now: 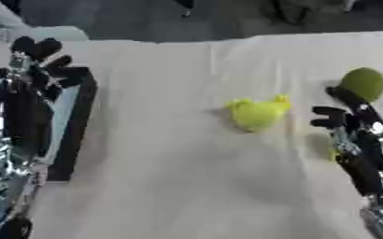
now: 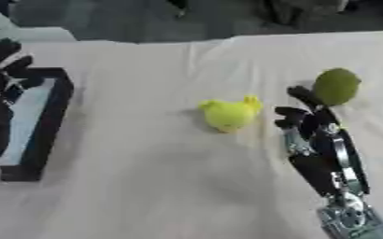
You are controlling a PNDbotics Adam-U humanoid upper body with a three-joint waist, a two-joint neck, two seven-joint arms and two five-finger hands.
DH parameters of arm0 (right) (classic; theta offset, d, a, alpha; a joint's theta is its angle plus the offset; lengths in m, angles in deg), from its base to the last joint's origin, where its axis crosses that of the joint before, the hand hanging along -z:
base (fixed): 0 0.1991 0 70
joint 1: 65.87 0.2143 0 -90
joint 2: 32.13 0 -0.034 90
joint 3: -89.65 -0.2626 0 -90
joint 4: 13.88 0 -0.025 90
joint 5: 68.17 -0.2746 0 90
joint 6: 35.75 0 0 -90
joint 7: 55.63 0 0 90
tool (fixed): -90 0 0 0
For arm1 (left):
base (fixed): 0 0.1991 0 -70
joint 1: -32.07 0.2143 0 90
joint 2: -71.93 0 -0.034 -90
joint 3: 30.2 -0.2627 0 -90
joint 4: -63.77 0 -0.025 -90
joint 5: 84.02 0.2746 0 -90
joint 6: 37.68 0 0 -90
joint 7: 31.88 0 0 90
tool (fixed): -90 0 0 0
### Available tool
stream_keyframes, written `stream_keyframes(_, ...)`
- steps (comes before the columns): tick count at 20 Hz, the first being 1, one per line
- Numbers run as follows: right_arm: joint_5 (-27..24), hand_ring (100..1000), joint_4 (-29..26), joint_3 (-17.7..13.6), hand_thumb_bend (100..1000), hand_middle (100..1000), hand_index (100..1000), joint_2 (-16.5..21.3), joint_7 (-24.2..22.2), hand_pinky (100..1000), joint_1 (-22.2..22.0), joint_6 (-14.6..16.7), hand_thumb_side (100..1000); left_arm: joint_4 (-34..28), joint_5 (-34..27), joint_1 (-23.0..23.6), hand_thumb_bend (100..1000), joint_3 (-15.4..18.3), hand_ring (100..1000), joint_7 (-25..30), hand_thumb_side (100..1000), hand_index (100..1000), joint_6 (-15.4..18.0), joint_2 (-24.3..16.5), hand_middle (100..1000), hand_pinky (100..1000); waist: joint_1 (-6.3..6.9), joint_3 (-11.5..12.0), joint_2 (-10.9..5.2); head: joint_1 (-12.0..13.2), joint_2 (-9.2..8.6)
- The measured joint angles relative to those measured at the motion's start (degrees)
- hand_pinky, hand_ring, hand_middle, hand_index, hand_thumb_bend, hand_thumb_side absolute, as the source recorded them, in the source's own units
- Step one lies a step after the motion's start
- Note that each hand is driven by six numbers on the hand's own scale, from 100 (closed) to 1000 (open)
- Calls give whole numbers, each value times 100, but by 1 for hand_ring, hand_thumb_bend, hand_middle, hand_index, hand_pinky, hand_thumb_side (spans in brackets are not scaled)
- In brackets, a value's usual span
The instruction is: Pick up the objects with one hand, pass them to the other hand, and then place them into the box on the other side of the table.
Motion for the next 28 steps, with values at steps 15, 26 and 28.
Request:
stream_keyframes(15, 28, 741, 0, 3, 100, 868, 903, -7, -20, 682, -51, -49, 391, 0, 0, 0, 181, -2, 840, 5, 808, 823, -1, 1, 829, 695, -1, 75, 0, 6, 151)
stream_keyframes(26, -94, 752, 1, -378, 165, 871, 920, 548, -68, 692, -679, 264, 351, 3, 19, 69, 182, -17, 841, 24, 810, 821, 8, -7, 830, 695, -97, -32, -7, -45, 158)
stream_keyframes(28, -114, 749, 1, -498, 171, 863, 916, 813, -101, 693, -883, 299, 351, 3, 26, 80, 180, -15, 842, 20, 812, 821, 12, -16, 830, 695, -99, -53, -7, -46, 159)
